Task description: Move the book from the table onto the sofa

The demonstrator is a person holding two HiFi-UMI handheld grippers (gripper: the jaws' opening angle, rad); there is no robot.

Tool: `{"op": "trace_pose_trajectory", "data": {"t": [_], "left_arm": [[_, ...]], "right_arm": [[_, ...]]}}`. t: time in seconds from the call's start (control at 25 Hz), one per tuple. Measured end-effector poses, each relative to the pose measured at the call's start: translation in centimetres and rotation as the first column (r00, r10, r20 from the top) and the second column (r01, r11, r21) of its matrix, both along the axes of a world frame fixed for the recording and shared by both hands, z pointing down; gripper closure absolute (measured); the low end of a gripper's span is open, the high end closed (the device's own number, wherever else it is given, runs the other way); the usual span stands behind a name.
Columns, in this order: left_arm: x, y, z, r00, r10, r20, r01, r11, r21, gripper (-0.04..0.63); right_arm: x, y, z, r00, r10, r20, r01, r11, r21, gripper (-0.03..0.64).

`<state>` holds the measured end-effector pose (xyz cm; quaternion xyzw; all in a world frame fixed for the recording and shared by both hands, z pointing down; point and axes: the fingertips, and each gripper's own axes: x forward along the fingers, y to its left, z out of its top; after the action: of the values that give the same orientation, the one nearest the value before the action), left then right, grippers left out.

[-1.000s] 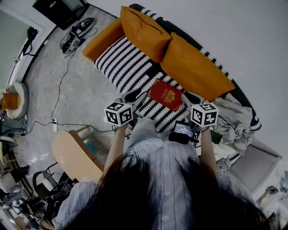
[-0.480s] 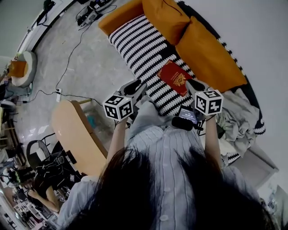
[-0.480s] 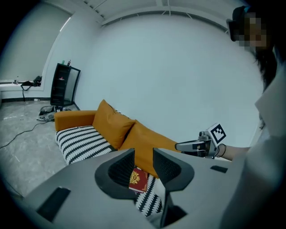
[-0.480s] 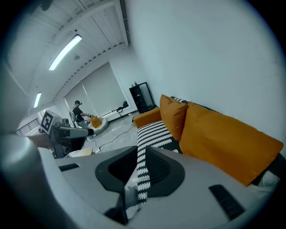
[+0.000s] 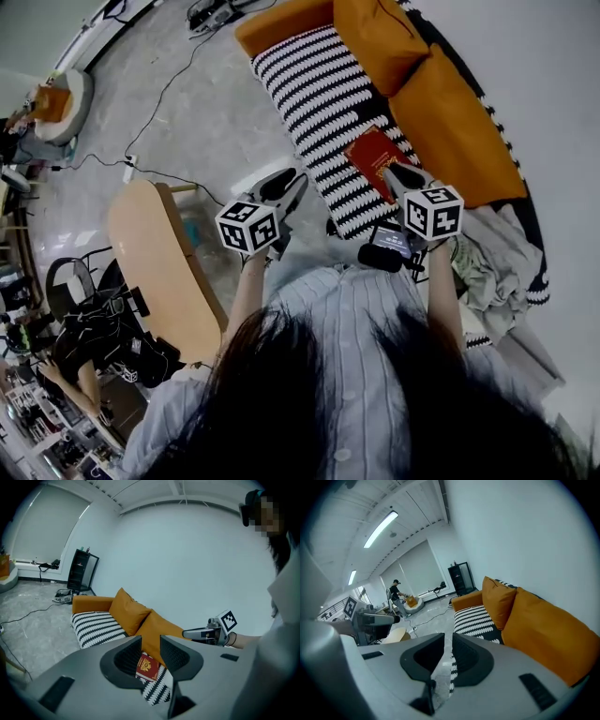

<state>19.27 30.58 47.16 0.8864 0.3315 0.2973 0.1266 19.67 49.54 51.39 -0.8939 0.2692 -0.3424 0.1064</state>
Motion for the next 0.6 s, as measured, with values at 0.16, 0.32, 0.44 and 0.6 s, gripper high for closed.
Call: {"op": "trace_pose_trajectory", "data": {"t": [0.16,0.32,0.44,0.6], "left_arm": [[-1.2,-1.6,0.5,1.000,-0.003,0.010,0.003,1.000,0.022,0.463],[-2.5,-4.1,0.2,1.000,-0.021,-0.002,0.021,0.999,0.047,0.463],[-3.8,-6.4,-0.3,0.999,-0.042,-0.005,0.043,0.998,0.049,0.463],[-6.2,-10.1,-0.3,0.997,-0.072,-0.001,0.072,0.995,0.065,0.463]], "right_arm": [[-0.5,-2.2,0.4,0.999,-0.039,0.011,0.039,0.999,-0.004,0.554],[-0.7,-5.2,0.1,0.996,-0.087,0.003,0.087,0.996,-0.008,0.554],[-1.3,-8.0,-0.3,0.992,-0.127,-0.001,0.127,0.992,-0.010,0.554],[-2.5,-12.4,-0.7,0.982,-0.190,-0.009,0.190,0.982,-0.013,0.554]]}}
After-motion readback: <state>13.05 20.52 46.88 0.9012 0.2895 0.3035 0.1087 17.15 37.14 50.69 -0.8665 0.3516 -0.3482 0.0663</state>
